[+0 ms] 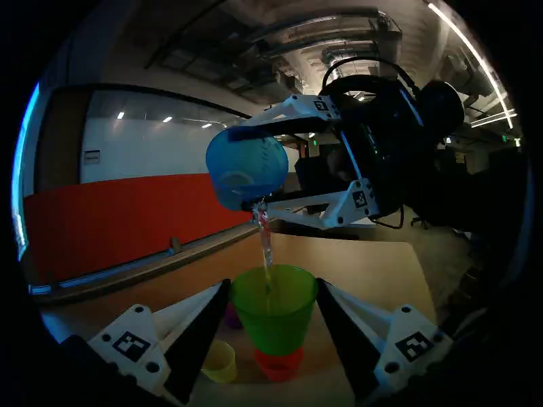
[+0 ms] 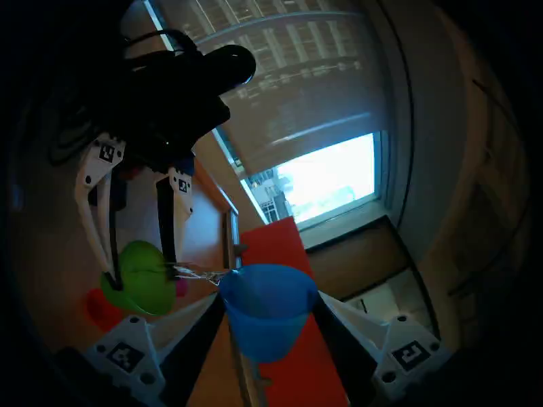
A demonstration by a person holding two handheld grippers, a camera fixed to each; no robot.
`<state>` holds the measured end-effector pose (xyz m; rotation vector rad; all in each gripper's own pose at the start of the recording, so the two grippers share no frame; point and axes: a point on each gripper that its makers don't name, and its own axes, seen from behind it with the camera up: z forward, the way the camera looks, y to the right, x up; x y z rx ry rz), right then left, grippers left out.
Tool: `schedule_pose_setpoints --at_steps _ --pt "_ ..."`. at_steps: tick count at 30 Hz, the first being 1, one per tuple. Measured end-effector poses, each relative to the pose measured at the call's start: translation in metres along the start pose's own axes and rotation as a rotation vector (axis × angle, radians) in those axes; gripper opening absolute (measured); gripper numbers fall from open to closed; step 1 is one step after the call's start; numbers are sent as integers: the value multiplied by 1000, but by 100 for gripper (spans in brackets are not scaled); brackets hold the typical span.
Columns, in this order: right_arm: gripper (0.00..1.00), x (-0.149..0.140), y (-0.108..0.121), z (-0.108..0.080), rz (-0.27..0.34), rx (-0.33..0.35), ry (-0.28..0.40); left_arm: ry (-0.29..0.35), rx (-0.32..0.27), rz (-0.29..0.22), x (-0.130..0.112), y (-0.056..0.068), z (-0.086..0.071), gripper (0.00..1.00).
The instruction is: Pour water
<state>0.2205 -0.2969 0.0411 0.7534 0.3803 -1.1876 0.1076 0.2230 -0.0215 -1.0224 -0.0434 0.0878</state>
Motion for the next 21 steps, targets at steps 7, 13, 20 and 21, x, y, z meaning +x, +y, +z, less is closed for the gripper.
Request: schedule_pose_setpoints --at_steps 7,13,20,21 --pt "91 0 1 1 -33 -3 -4 -2 3 9 0 1 0 90" --pt "91 0 2 1 -63 -7 -6 1 4 10 1 0 1 90" --pt "91 -1 4 -1 -95 -15 -10 -1 2 13 1 1 2 90" --pt "91 -1 5 -1 -99 -16 -10 0 2 14 1 1 2 90"
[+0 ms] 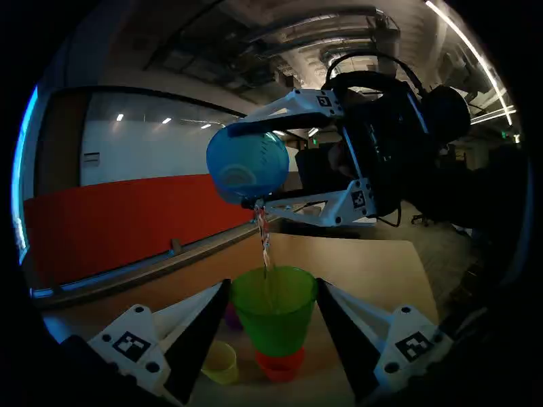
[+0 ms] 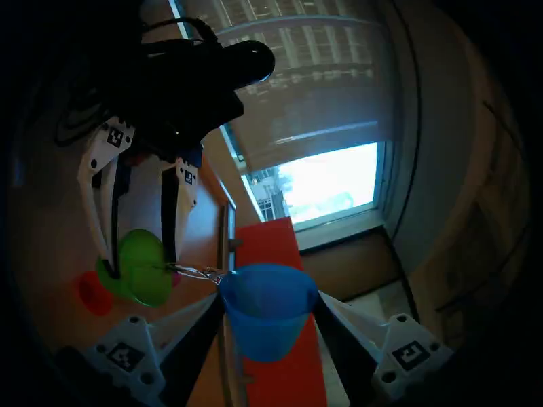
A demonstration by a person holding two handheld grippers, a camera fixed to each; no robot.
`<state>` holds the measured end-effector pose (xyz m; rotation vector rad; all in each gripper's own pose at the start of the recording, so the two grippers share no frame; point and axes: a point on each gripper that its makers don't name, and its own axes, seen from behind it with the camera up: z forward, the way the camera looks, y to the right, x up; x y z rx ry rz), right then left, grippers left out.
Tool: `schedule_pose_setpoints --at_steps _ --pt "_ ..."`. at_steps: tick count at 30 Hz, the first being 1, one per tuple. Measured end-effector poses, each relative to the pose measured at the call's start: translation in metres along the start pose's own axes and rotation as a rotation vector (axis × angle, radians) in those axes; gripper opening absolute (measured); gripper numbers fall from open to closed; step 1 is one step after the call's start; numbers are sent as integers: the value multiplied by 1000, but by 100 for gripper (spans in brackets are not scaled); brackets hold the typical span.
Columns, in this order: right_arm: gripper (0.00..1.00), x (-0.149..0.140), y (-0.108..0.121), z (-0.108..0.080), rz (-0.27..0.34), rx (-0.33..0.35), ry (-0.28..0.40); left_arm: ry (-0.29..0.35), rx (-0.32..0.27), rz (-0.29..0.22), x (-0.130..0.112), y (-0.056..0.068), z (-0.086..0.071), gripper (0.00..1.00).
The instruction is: Pour water
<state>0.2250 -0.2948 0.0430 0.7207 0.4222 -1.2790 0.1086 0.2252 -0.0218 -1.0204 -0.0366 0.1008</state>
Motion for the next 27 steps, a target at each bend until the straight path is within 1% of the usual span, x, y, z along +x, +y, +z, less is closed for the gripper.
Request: schedule_pose_setpoints --at_steps 27 --pt "91 -1 10 -2 -117 -21 -10 8 -1 9 5 0 3 90"
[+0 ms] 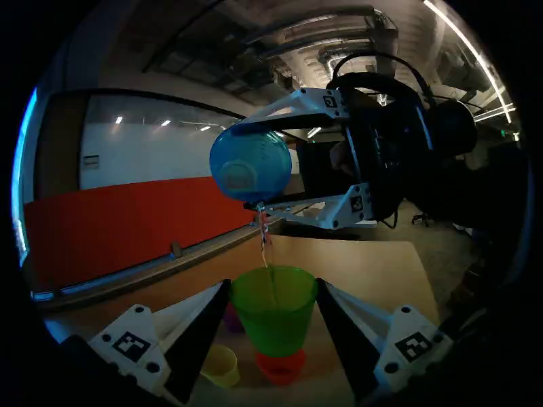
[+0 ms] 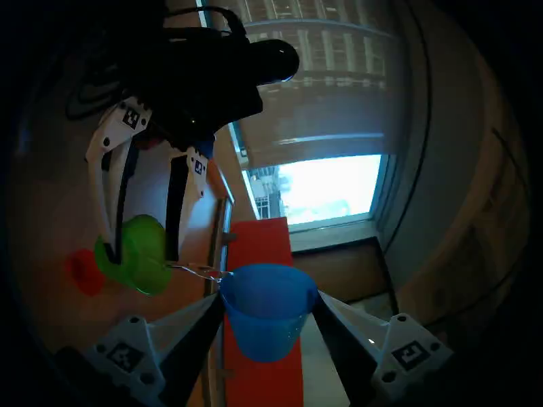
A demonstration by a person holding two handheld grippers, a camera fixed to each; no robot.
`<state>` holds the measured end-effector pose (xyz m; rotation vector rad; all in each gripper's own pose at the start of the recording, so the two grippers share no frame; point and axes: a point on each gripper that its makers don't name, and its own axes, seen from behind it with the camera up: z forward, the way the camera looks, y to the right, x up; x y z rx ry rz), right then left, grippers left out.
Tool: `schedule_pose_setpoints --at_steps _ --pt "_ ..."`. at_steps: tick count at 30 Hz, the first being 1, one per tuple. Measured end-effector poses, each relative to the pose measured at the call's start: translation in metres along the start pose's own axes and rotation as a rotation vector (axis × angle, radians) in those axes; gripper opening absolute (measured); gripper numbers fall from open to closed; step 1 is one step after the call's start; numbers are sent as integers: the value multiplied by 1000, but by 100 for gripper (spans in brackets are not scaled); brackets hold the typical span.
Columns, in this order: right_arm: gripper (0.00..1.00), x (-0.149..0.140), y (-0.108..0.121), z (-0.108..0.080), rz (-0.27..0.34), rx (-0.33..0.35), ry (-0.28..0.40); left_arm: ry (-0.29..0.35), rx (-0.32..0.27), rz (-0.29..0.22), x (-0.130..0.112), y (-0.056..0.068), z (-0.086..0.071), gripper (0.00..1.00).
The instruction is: Pour water
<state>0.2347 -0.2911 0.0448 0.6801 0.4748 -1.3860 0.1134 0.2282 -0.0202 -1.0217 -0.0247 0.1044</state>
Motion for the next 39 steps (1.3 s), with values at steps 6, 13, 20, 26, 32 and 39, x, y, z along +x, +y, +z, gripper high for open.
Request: schedule_pose_setpoints --at_steps 6,13,20,26,32,39 --pt "91 4 2 0 -18 -5 2 3 3 3 3 -1 0 90" --pt "91 9 5 1 -45 -11 4 6 3 5 6 0 -1 90" --pt "91 13 9 -1 -68 -20 7 15 -4 0 9 0 -1 90" --pt "91 16 11 -2 -92 -21 10 18 0 2 12 -2 -2 90" --pt "91 17 13 -3 -131 -26 8 17 -2 5 12 -1 -2 90" --pt "91 21 13 -3 -186 -30 12 17 0 10 13 -1 -2 90"
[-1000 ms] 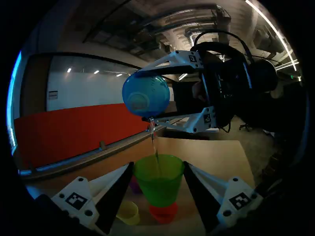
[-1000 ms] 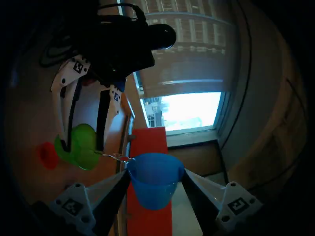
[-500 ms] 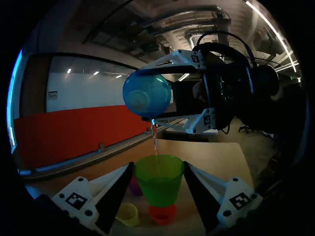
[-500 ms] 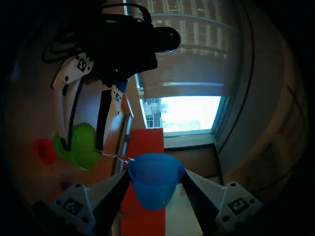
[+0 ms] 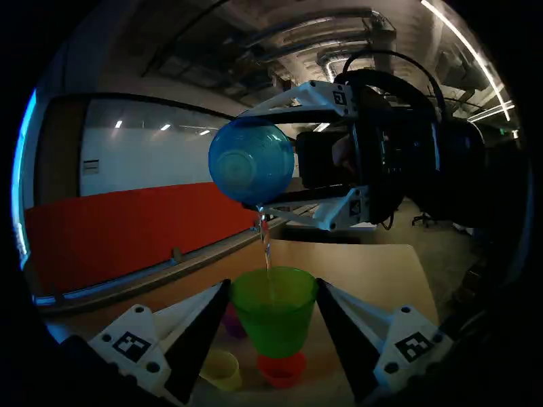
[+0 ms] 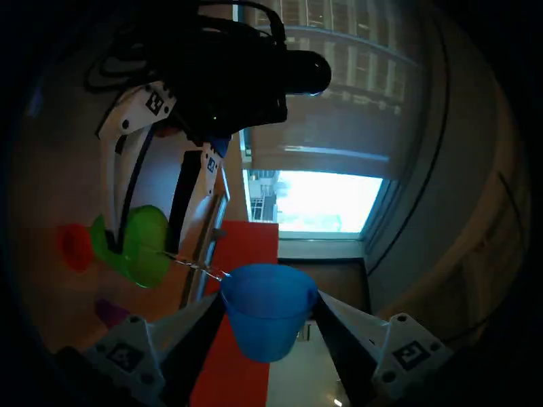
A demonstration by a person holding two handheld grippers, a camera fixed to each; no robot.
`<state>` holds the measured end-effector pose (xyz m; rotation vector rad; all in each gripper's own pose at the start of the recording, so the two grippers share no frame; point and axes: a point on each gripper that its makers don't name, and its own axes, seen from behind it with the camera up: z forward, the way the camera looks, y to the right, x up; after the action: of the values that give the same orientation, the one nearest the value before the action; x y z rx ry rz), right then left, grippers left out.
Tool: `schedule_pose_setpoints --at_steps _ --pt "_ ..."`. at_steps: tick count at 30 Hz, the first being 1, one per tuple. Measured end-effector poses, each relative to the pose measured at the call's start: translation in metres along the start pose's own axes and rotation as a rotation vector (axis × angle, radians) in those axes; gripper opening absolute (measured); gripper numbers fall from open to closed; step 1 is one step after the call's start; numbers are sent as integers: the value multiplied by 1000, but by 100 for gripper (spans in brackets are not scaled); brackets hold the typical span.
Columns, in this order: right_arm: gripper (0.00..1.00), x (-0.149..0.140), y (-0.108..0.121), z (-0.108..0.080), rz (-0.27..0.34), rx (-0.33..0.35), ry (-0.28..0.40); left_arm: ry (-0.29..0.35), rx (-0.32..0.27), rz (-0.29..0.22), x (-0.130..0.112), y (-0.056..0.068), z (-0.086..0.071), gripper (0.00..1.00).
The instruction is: Pour water
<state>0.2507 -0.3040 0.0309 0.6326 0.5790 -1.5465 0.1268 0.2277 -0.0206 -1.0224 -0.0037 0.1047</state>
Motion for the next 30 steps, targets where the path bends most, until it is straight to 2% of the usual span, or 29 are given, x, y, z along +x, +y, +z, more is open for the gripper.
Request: schedule_pose_setpoints --at_steps 9,21,26,30 --pt "91 3 1 1 -29 1 3 4 -3 1 1 2 0 90" --pt "91 4 3 1 -32 1 10 5 2 1 1 -1 0 90" --pt "91 2 1 1 -8 3 7 8 3 0 2 -2 -1 90" --pt "91 0 -1 -1 57 11 7 7 5 1 1 -2 -1 90"
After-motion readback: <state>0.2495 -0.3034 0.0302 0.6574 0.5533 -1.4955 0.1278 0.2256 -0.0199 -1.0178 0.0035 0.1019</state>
